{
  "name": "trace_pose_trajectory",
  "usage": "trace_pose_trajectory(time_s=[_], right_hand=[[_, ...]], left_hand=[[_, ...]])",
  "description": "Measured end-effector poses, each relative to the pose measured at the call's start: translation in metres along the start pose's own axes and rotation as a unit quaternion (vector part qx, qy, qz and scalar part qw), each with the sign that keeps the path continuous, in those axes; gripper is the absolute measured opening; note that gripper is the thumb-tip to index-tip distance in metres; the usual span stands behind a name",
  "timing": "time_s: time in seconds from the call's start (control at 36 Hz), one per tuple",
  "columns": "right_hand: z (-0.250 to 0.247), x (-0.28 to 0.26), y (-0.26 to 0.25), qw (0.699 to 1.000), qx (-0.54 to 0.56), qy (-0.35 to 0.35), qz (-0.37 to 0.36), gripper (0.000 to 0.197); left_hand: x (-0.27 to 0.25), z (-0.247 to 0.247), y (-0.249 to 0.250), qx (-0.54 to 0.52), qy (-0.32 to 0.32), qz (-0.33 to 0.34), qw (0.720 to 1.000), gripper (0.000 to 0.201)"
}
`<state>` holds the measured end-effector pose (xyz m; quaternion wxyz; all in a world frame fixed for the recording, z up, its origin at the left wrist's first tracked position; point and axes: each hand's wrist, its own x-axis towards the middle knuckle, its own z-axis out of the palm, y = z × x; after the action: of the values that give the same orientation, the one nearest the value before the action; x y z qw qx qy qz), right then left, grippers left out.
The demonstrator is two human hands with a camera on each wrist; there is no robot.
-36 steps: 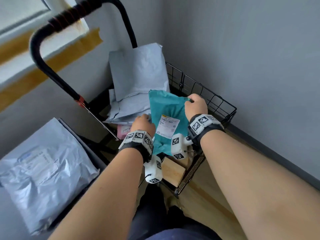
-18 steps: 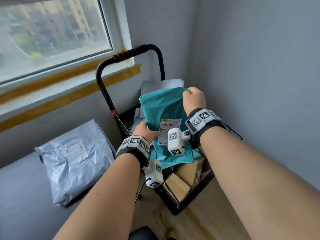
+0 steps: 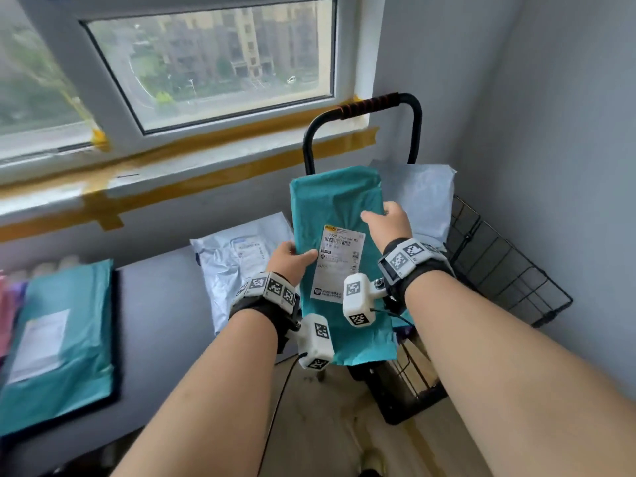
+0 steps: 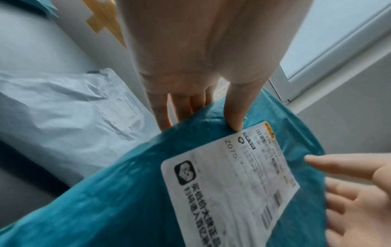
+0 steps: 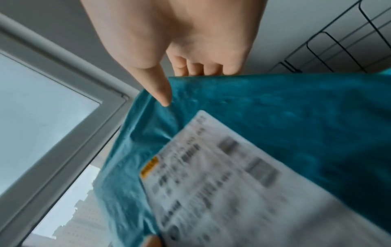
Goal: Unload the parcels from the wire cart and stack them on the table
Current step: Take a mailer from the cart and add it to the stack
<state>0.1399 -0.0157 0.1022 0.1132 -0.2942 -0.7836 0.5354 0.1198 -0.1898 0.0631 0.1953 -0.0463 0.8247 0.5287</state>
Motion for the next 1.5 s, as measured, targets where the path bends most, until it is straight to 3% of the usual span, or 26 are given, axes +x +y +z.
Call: trace_pose_trajectory(time_s=[0.14,0.19,0.28,0.36,0.5,0.61,0.72,0.78,0.94,1.14,1.25,1.5], right_hand=[[0.07,-0.049,0.011,0.993,-0.054,-0.1,0.041,0.01],[0.098,-0.065,0.014,0.985,-0.097,-0.132,0.053,0.009],[0.139,-0.085,0.014,0.96,-0.195,-0.196,0.044,0.023],[0.179,-0.106,0.006,0.942,-0.255,-0.215,0.038,0.024],[0.237,-0.133,-0.009,0.943,-0.248,-0.217,0.052,0.028],[0.287,-0.158,-0.02,0.936,-0.246,-0.246,0.051,0.015],[0.331,-0.171,-0.025,0.93,-0.245,-0.271,0.042,0.03],[0.354,-0.172,-0.026,0.924,-0.254,-0.283,0.04,0.022],[0.422,-0.165,-0.025,0.903,-0.27,-0.332,0.038,0.024],[0.49,-0.158,-0.028,0.88,-0.272,-0.386,0.054,0.013],[0.522,-0.154,-0.03,0.876,-0.279,-0.392,0.044,0.012],[0.553,-0.157,-0.031,0.847,-0.309,-0.431,0.036,0.024]], left_hand=[[-0.018,-0.069,-0.038,-0.017,0.073,-0.014,0.997,0.013],[-0.025,-0.098,-0.055,-0.021,0.104,-0.024,0.994,0.021],[-0.033,-0.14,-0.081,-0.026,0.149,-0.042,0.988,0.035],[-0.043,-0.179,-0.102,-0.011,0.162,-0.054,0.985,0.033],[-0.061,-0.236,-0.132,-0.039,0.14,-0.071,0.987,0.034],[-0.065,-0.281,-0.162,-0.035,0.14,-0.112,0.983,0.039],[-0.062,-0.308,-0.185,-0.027,0.175,-0.145,0.973,0.077],[-0.057,-0.319,-0.195,-0.028,0.209,-0.149,0.966,0.072],[-0.044,-0.357,-0.215,0.015,0.296,-0.164,0.941,0.049],[-0.016,-0.395,-0.239,0.09,0.323,-0.188,0.923,0.06],[0.001,-0.408,-0.251,0.137,0.334,-0.197,0.912,0.056],[0.012,-0.424,-0.261,0.334,0.404,-0.202,0.827,0.03]])
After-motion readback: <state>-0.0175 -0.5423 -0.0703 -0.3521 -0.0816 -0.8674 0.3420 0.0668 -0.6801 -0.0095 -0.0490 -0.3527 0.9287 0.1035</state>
